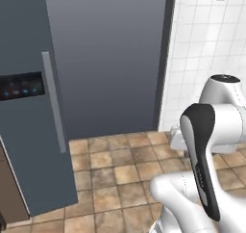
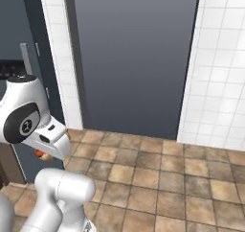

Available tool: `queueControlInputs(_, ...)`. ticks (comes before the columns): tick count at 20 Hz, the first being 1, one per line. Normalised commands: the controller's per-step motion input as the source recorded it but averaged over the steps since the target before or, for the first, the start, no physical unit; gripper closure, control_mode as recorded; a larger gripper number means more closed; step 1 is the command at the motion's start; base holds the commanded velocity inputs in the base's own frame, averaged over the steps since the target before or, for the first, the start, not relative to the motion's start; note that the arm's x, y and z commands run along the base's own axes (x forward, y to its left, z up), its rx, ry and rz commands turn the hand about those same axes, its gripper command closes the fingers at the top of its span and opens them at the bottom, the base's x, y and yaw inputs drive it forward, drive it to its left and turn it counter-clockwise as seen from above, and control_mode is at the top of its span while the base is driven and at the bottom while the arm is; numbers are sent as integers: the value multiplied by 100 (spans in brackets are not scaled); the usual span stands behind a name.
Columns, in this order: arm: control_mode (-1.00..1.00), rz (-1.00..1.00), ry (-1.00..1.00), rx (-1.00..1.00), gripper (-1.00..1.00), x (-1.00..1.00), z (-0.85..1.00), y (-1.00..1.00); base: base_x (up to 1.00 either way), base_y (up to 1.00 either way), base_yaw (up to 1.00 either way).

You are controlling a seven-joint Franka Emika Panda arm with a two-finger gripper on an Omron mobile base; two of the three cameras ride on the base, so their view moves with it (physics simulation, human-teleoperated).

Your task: Store the hot dog in the freezer for long-term storage. Close the freezer door after placing the cooked food.

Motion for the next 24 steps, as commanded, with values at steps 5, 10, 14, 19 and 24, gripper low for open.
queueControlInputs(5,100,0,0,0,100,0,0,0,68,-54,-9)
queueControlInputs(10,100,0,0,0,100,0,0,0,57,-49,0)
queueControlInputs(14,100,0,0,0,100,0,0,0,48,-31,13)
queueControlInputs(19,100,0,0,0,100,0,0,0,59,-27,26)
queueControlInputs(24,100,0,0,0,100,0,0,0,82,-21,36)
